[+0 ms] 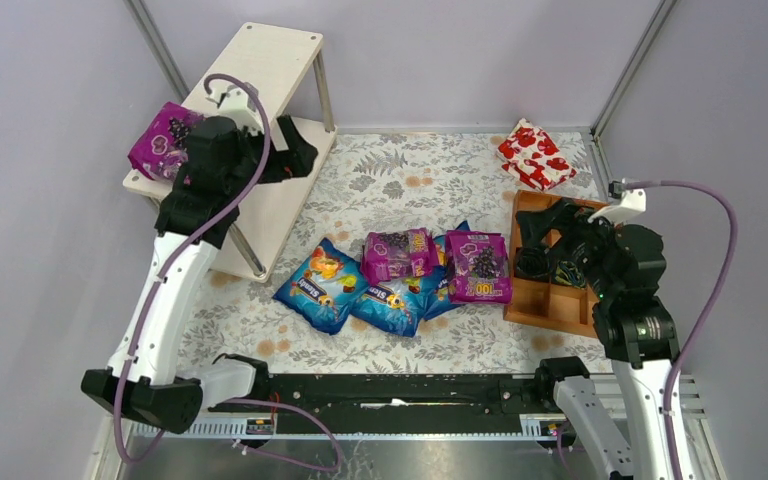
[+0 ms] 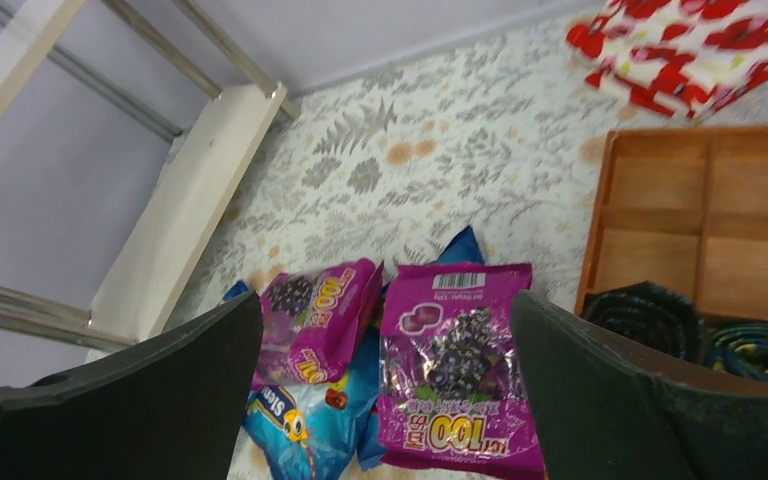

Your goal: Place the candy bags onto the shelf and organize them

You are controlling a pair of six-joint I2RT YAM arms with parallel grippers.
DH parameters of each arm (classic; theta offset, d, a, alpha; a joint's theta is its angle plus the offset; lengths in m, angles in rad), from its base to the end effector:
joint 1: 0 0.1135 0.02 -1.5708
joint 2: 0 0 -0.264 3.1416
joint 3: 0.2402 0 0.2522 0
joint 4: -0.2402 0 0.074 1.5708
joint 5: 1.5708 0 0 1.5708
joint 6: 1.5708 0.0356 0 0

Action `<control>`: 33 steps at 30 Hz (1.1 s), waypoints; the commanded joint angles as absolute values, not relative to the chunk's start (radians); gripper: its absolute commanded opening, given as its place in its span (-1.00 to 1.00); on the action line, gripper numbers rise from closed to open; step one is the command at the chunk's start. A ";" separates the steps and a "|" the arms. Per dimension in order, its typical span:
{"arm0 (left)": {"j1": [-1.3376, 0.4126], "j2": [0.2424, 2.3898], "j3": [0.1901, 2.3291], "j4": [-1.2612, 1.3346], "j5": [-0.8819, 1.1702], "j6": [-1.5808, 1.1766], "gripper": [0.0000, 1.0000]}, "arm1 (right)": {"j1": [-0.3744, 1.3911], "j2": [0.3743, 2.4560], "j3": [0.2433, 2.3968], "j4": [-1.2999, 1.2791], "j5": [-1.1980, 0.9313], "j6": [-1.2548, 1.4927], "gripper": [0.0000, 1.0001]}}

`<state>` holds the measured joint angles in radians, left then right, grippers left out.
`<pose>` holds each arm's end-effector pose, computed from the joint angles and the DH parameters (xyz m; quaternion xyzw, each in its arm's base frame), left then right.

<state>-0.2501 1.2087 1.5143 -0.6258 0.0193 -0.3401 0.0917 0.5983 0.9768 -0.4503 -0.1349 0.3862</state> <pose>0.2382 -0.0616 0.4568 -0.0308 0.8102 -0.1777 0.5577 0.1154 0.0154 0.4006 0.0617 0.7292 0.2088 0.6487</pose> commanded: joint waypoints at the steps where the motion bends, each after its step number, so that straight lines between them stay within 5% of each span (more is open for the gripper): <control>1: -0.248 1.107 1.370 -0.450 0.386 -0.389 0.97 | 0.089 0.651 0.921 -0.405 -0.253 0.478 1.00; 9: -0.400 1.077 1.166 -0.424 0.504 -0.389 0.98 | 0.112 0.846 0.800 -0.284 -0.626 0.542 1.00; 18: -0.630 1.173 1.013 -0.407 0.222 -0.419 0.97 | 0.433 1.086 0.844 -0.253 -0.381 0.600 1.00; 28: -0.695 1.181 0.839 -0.279 0.106 -0.529 0.93 | 0.442 1.318 0.957 -0.220 -0.331 0.652 1.00; 33: -0.695 1.242 0.802 -0.261 0.011 -0.537 0.74 | 0.442 1.416 0.957 -0.132 -0.407 0.710 1.00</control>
<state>-0.6918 1.1992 0.8215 -0.3401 0.1230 -0.5159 0.4370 1.3521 0.9234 -0.2207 -0.3618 0.6537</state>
